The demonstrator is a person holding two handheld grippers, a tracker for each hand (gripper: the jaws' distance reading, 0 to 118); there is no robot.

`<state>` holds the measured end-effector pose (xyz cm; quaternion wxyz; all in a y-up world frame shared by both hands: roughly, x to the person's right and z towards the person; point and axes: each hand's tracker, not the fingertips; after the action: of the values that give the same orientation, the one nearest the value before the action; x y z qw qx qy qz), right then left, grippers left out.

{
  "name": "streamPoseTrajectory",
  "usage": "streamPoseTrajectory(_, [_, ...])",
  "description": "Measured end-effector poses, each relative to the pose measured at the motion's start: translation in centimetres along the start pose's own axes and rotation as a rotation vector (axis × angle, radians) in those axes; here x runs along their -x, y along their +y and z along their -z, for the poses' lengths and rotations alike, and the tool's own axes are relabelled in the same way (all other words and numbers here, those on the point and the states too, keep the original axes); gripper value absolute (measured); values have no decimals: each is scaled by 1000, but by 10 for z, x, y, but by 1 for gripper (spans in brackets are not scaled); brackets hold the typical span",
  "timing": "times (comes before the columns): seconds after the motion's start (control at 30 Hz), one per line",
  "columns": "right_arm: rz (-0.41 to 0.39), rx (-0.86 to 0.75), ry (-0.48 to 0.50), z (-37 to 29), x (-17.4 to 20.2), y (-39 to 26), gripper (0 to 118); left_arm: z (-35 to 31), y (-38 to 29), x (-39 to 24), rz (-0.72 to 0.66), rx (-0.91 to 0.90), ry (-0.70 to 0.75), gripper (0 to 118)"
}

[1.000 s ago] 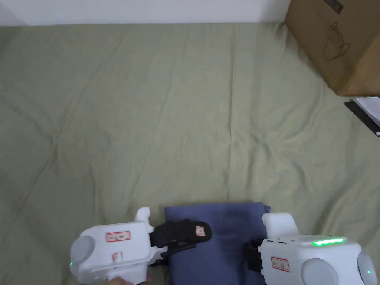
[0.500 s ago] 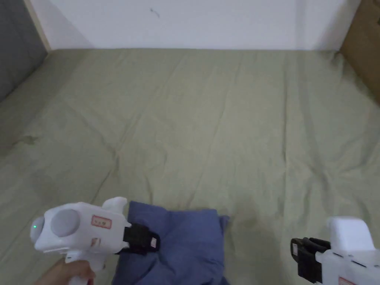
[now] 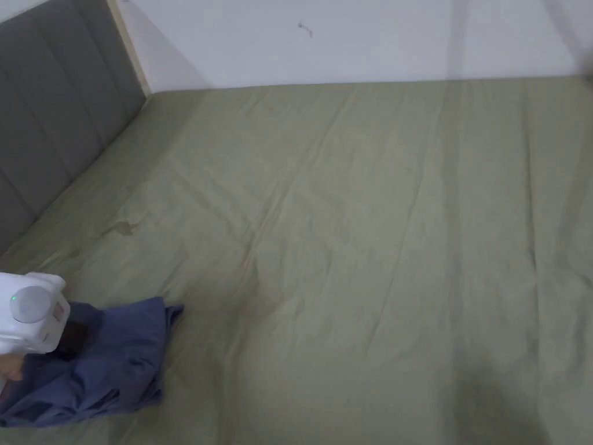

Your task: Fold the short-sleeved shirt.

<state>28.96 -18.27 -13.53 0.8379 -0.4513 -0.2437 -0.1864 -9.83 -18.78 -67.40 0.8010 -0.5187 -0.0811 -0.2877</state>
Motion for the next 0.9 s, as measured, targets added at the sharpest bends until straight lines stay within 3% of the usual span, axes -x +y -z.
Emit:
streamPoseTrajectory(0.13, [-2, -4, 3, -3, -1, 2, 0, -38, -10, 14, -179, -153, -108, 86])
streamPoseTrajectory(0.23, [-27, -14, 16, -10, 1, 5, 0, -82, -19, 0, -240, -207, -218, 83])
streamPoseTrajectory(0.27, [-31, -25, 22, -13, 3, 6, 0, -95, -24, -4, -229, -235, -248, 74])
streamPoseTrajectory(0.3, [-33, -37, 32, -16, 4, 7, 0, -113, -28, -18, -206, -264, -278, 55])
streamPoseTrajectory(0.37, [-25, -66, 48, -23, 4, 9, 0, -142, -42, -40, -176, -334, -268, 4])
streamPoseTrajectory(0.53, [-37, -185, 81, -53, 6, 26, 0, -227, -88, -117, -108, -490, -192, 0])
streamPoseTrajectory(0.67, [-43, -290, 85, -80, 7, 36, 0, -281, -124, -146, -124, -649, -331, 0])
streamPoseTrajectory(0.8, [-41, -408, 71, -108, 7, 44, 0, -333, -148, -178, -52, -809, -291, 0])
streamPoseTrajectory(0.9, [-45, -496, 42, -133, 9, 48, 0, -354, -161, -193, -83, -858, -305, 0])
